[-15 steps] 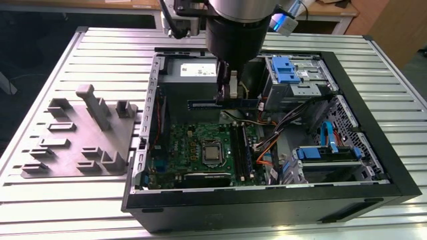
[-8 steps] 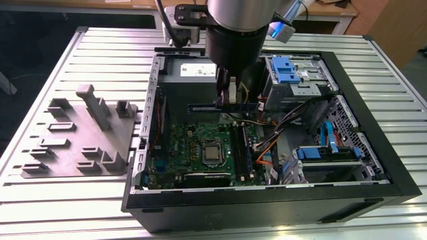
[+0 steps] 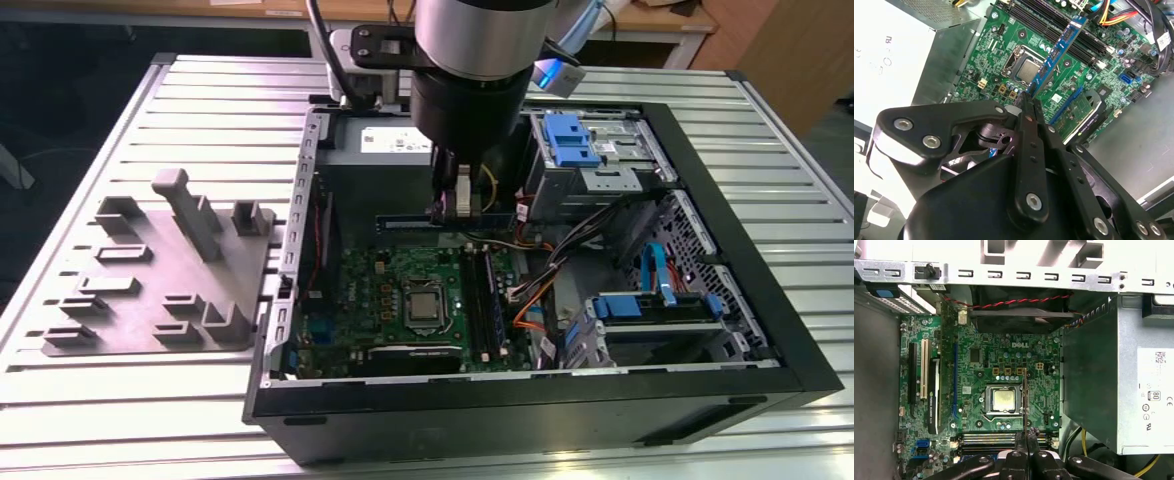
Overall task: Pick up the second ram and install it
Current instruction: 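Insert the second ram into the second slot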
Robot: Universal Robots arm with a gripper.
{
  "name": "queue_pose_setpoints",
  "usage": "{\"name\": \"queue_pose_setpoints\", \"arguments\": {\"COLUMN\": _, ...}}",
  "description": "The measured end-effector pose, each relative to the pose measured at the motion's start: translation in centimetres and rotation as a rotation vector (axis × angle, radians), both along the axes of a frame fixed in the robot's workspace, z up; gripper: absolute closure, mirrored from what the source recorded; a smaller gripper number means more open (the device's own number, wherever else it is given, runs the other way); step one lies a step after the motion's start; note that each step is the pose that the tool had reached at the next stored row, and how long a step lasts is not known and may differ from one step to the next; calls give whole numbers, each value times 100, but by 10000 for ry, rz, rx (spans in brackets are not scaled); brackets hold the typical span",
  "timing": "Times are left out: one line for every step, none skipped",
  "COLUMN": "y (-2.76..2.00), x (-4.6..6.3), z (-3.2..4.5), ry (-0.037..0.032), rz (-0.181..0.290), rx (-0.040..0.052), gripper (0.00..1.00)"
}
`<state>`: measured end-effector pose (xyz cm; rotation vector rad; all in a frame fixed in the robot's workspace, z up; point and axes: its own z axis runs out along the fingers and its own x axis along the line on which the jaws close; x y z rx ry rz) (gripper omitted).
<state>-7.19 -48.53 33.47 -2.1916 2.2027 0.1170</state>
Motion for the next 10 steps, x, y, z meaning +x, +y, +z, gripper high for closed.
{"name": "queue_pose_setpoints", "arguments": {"y": 0, "x": 0, "z": 0, "ry": 0, "rz": 0, "rx": 0, "gripper": 88}}
{"name": "queue_pose_setpoints", "arguments": {"y": 0, "x": 0, "z": 0, "ry": 0, "rz": 0, "rx": 0, "gripper": 88}}
{"name": "queue_pose_setpoints", "arguments": {"y": 0, "x": 0, "z": -1, "ry": 0, "rz": 0, "rx": 0, "gripper": 88}}
{"name": "queue_pose_setpoints", "arguments": {"y": 0, "x": 0, "z": -1, "ry": 0, "rz": 0, "rx": 0, "gripper": 88}}
{"name": "queue_pose_setpoints", "arguments": {"y": 0, "x": 0, "z": -1, "ry": 0, "rz": 0, "rx": 0, "gripper": 88}}
{"name": "queue_pose_setpoints", "arguments": {"y": 0, "x": 0, "z": -1, "ry": 0, "rz": 0, "rx": 0, "gripper": 88}}
{"name": "queue_pose_setpoints", "arguments": {"y": 0, "x": 0, "z": -1, "ry": 0, "rz": 0, "rx": 0, "gripper": 88}}
{"name": "queue_pose_setpoints", "arguments": {"y": 0, "x": 0, "z": -1, "ry": 0, "rz": 0, "rx": 0, "gripper": 88}}
{"name": "queue_pose_setpoints", "arguments": {"y": 0, "x": 0, "z": -2, "ry": 0, "rz": 0, "rx": 0, "gripper": 88}}
{"name": "queue_pose_setpoints", "arguments": {"y": 0, "x": 0, "z": -2, "ry": 0, "rz": 0, "rx": 0, "gripper": 88}}
